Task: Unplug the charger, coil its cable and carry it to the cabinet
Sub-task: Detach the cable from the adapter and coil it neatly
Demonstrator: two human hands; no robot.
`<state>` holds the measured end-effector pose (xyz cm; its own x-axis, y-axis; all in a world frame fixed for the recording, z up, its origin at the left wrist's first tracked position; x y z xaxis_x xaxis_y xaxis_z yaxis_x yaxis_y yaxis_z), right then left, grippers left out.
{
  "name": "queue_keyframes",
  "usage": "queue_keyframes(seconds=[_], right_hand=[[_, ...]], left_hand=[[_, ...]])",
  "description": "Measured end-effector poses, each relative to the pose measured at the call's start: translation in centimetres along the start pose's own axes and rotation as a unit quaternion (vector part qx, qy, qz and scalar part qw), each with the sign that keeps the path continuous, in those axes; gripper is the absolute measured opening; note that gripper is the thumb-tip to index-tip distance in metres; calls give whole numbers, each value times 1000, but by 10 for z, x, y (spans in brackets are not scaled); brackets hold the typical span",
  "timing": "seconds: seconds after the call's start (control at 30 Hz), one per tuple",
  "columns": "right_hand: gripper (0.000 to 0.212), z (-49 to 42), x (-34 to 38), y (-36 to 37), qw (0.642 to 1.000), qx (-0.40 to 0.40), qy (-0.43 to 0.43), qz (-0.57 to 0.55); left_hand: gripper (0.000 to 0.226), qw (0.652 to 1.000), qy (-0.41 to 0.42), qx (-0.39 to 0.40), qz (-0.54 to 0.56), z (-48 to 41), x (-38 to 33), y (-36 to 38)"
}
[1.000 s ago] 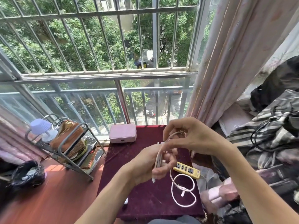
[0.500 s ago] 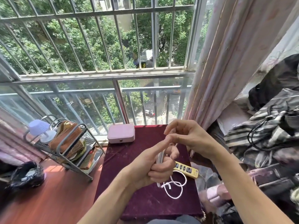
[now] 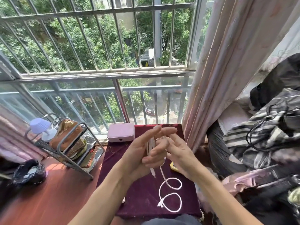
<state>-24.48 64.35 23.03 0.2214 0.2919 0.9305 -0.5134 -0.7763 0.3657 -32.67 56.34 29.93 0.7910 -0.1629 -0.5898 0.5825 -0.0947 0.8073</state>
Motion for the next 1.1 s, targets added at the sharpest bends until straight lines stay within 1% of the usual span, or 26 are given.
queue_keyframes(seconds=[0.07, 0.13, 0.17, 0.2, 0.23, 0.3, 0.37, 0.4, 0.47, 0.57, 0.7, 0.77, 0.8, 0.87, 1.0, 1.1], right_hand=[[26, 3, -11, 5, 999, 5, 8, 39], [26, 7, -21, 9, 993, 8, -5, 120], [29, 10, -25, 9, 985, 4, -18, 173], [37, 13, -28, 8, 971, -2, -28, 236], [37, 16, -30, 7, 954, -3, -32, 297], [30, 21, -30, 9, 923, 3, -48, 381], [16, 29, -23, 11, 890, 5, -68, 450], [17, 33, -17, 12, 874, 7, -77, 480], [22, 41, -2, 15, 849, 30, -85, 520], [21, 50, 25, 17, 821, 82, -79, 560], [29, 51, 59, 22, 777, 128, -87, 610], [26, 48, 75, 23, 765, 139, -93, 622], [21, 46, 84, 23, 764, 144, -93, 622], [12, 40, 101, 24, 773, 153, -95, 608], [14, 20, 117, 18, 804, 170, -94, 562], [9, 3, 111, 4, 842, 167, -70, 508]], left_hand=[[36, 1000, 20, -18, -7, -1, -4, -2], [35, 999, 36, -32, -12, -3, -9, -4], [35, 998, 41, -39, -9, -4, -11, -6], [35, 998, 47, -46, -3, -5, -13, -8], [35, 997, 52, -52, 5, -6, -16, -10], [36, 995, 66, -70, 18, -8, -20, -16], [35, 990, 86, -115, 7, -10, -24, -24], [35, 986, 94, -141, -3, -10, -25, -28], [33, 979, 98, -180, -12, -10, -24, -36], [31, 972, 84, -214, -42, -10, -19, -44], [34, 968, 56, -226, -95, -14, -11, -48], [37, 964, 33, -233, -125, -16, -8, -49], [37, 963, 19, -232, -137, -17, -6, -51], [32, 963, -14, -218, -156, -17, -1, -53], [14, 966, -56, -136, -212, -18, 9, -45], [20, 966, -78, -84, -232, -17, 14, -39]])
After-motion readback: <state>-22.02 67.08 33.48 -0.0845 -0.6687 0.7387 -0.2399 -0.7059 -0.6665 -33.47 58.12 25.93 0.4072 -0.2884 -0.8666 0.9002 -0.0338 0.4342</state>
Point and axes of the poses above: each hand's wrist, its own z-axis away from the middle knuckle, its own y-axis out of the palm, x = y × z, the point moved 4 cm from there along -z, towards the middle knuckle, and after that the axes turned 1 degree about -x, right-handed, at the moved point
